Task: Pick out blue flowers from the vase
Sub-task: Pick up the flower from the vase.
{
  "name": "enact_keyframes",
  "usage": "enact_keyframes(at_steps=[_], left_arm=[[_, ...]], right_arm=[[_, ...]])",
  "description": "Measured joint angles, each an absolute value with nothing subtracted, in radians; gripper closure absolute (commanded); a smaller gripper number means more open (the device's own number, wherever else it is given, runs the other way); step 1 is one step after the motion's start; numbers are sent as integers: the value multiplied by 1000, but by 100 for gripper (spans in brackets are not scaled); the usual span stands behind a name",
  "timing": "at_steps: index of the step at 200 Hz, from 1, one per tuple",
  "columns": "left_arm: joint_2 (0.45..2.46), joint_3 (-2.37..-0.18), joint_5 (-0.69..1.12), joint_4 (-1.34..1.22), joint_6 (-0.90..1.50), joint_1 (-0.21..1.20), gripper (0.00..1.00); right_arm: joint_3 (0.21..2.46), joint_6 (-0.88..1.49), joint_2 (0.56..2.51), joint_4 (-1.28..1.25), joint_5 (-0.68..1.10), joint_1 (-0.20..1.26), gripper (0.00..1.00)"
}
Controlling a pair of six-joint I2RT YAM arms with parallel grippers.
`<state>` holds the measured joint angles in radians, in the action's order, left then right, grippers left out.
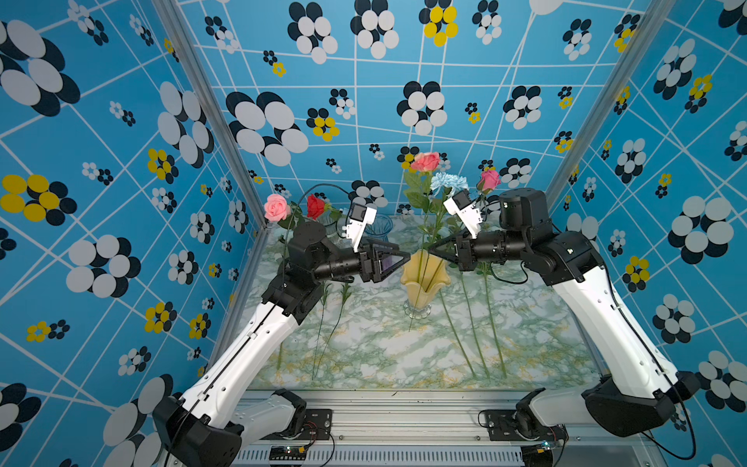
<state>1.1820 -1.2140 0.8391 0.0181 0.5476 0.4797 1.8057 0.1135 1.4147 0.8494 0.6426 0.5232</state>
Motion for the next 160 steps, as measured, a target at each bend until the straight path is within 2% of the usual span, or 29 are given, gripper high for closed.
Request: enact_keyframes(at_steps=[38, 81, 154, 160], left_arm=[[1229, -1213, 842, 103, 495, 506, 29], [1232, -1213, 865, 115, 473, 513, 44], [1252, -1212, 936, 159, 446, 544, 56], [1253, -1210, 938, 161, 443, 546, 62]], right_arm=[[1788, 116, 1441, 825, 670, 544, 100], [1762, 116, 1456, 813, 684, 559, 100], [1745, 116, 1460, 800, 689, 568, 100], [1745, 116, 1460, 799, 691, 570, 100]])
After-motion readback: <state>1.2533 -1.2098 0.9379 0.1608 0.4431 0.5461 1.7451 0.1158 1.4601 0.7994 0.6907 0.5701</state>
